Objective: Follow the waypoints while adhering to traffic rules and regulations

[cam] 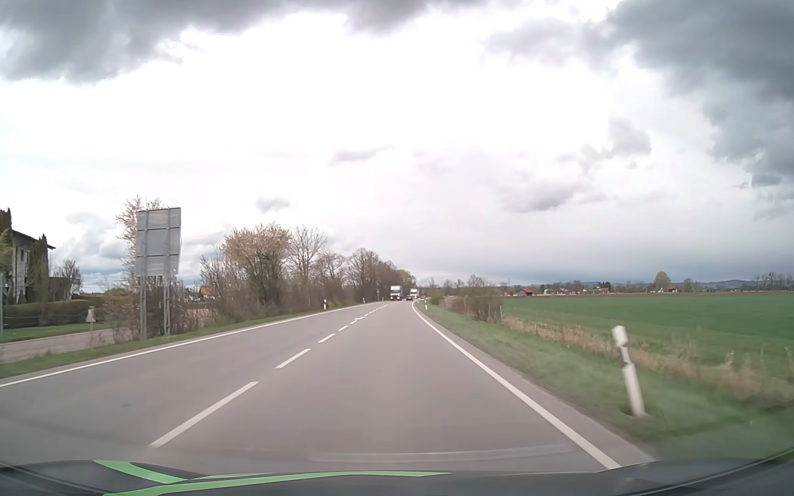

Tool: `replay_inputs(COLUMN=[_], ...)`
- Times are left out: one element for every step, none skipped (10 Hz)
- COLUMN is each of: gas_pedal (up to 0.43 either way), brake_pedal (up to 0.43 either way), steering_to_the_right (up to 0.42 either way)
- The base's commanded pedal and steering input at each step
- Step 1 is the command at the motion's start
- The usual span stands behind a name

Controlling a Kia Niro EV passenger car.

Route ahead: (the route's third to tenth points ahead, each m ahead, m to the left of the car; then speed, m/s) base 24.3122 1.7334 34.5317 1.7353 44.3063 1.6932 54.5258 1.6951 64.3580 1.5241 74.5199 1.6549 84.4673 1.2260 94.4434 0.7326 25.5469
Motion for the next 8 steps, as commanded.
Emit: replay_inputs(gas_pedal=[0.24,0.24,0.24,0.24,0.24,0.24,0.24,0.24], brake_pedal=[0.0,0.0,0.0,0.0,0.0,0.0,0.0,0.0], steering_to_the_right=[0.002,0.002,0.002,0.002,0.002,0.002,0.002,0.002])
